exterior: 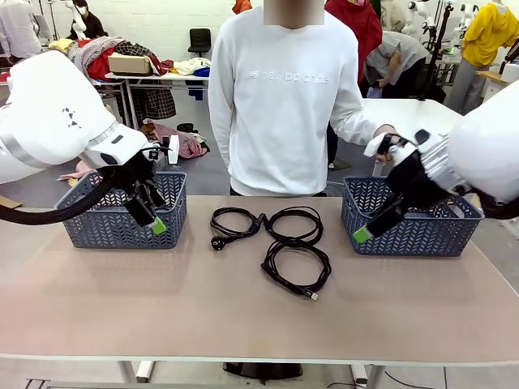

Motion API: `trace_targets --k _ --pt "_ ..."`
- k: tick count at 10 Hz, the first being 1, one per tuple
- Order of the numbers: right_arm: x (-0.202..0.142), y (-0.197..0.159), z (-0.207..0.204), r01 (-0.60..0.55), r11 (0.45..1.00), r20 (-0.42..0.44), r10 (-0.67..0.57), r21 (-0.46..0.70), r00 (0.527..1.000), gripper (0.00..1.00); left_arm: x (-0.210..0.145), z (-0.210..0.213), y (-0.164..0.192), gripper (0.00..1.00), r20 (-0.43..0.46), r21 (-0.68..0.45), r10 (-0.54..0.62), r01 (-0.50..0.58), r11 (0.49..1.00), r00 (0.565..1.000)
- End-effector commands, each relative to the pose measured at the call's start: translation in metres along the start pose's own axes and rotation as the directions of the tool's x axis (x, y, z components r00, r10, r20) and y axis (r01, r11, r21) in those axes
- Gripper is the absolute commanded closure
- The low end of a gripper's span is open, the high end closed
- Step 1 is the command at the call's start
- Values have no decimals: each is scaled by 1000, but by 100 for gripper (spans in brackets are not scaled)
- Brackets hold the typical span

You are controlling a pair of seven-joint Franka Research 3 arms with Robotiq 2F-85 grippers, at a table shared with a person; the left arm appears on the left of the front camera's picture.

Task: Organize the cables according to human instructions.
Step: Pick up a bundle of cables and place it in the basket indicated by the human.

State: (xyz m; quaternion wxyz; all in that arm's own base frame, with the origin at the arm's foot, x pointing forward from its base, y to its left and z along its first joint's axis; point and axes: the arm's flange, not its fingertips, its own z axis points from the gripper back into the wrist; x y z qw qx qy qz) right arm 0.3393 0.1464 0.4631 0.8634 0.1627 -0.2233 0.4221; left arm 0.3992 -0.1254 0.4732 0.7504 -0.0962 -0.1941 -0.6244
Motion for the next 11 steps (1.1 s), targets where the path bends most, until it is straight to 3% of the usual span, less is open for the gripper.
trace_targets --k 1,6,11 --pt "20 11 -18 -17 1000 -56 16 -17 998 0 0 1 3 0 0 6 2 -2 1000 1000" --pt "40 37 -76 -81 996 -108 78 -23 991 0 0 1 3 0 0 6 2 -2 1000 1000" --pt "34 37 -80 -99 995 -116 99 9 988 0 0 1 3 0 0 6 2 -2 1000 1000"
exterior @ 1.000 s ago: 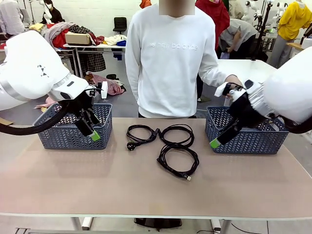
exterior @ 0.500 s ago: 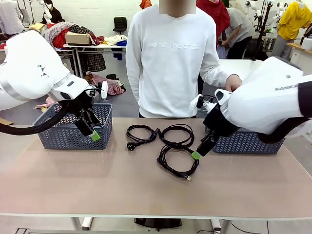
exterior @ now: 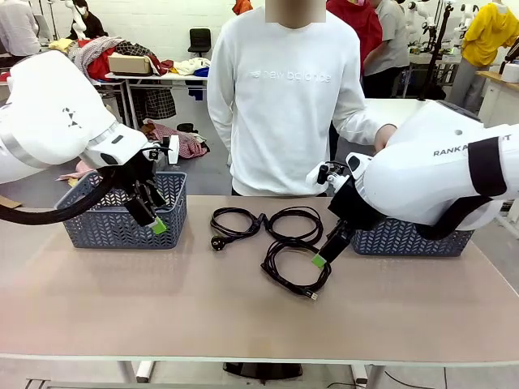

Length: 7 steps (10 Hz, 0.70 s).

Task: Organize the cables according to human instructions.
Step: Pick up a bundle of cables and place it in the basket indicated by the human.

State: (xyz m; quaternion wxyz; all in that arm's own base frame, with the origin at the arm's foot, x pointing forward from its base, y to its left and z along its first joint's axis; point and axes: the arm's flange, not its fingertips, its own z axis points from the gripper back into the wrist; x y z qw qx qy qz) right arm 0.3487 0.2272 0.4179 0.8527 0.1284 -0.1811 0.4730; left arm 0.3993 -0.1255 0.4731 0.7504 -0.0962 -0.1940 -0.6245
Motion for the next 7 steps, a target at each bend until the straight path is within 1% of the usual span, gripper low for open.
trace_targets --k 1,4,5,6,7 --pt "0 1 -2 -1 1000 -3 1 1 1000 0 0 1 2 0 0 6 2 -2 1000 1000" --pt "0 0 0 0 1000 -2 0 1 1000 0 0 1 2 0 0 6 2 -2 1000 1000" --pt "9 -3 -15 -4 1000 -12 4 -7 1000 0 0 1 2 0 0 6 2 -2 1000 1000" --pt "16 -3 -30 -10 1000 -19 11 12 1000 0 0 1 2 0 0 6 2 -2 1000 1000" --pt "22 -3 -44 -3 1000 -31 3 -9 1000 0 0 1 2 0 0 6 2 -2 1000 1000"
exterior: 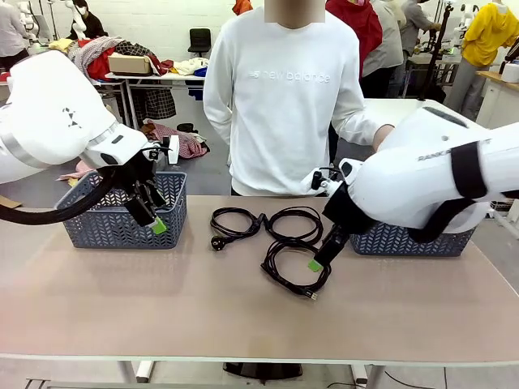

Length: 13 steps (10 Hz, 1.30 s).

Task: Organize the cables according to human instructions.
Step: Pick up a bundle of cables and place it in the basket indicated by the human.

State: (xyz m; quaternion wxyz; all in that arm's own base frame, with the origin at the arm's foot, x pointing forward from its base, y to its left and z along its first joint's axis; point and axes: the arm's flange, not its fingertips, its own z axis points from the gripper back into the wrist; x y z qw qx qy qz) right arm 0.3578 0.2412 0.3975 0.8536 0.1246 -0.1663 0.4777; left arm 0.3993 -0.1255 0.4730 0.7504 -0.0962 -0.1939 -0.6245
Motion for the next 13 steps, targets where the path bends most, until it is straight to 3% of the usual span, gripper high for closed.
trace_targets --k 1,6,13 --pt "20 -1 -29 4 999 -20 -5 -35 1000 0 0 1 2 0 0 7 2 -2 1000 1000" --pt "48 3 -84 -29 999 -120 24 -43 992 0 0 1 2 0 0 7 2 -2 1000 1000" --pt "59 4 -115 -37 999 -200 29 -34 979 0 0 1 2 0 0 7 2 -2 1000 1000"
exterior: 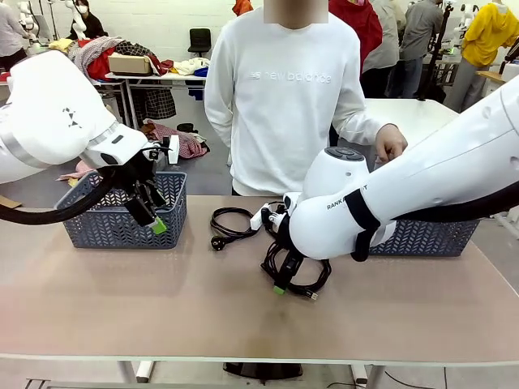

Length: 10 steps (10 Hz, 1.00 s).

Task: Organize the cables according to human instructions.
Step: Pick up a bundle of cables and place it in the basket indicated by the human.

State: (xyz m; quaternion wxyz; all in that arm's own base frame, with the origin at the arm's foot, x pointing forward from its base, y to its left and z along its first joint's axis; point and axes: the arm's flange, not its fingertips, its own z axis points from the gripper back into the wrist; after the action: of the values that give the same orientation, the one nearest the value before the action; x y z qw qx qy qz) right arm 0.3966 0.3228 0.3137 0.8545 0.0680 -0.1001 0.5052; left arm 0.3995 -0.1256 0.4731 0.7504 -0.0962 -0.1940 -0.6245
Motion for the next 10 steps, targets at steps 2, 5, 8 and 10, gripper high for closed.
trace_targets --k 2,5,8,10 --pt "11 -1 -6 19 1000 -44 -20 -10 999 0 0 1 2 0 0 6 2 -2 1000 1000" --pt "12 -2 -10 16 1000 -73 -17 -18 997 0 0 1 2 0 0 6 2 -2 1000 1000" --pt "14 -3 -12 22 1000 -67 -22 -3 997 20 0 1 2 0 0 6 2 -2 1000 1000" --pt "15 -3 -13 24 1000 -74 -24 3 997 39 0 1 2 0 0 6 2 -2 1000 1000"
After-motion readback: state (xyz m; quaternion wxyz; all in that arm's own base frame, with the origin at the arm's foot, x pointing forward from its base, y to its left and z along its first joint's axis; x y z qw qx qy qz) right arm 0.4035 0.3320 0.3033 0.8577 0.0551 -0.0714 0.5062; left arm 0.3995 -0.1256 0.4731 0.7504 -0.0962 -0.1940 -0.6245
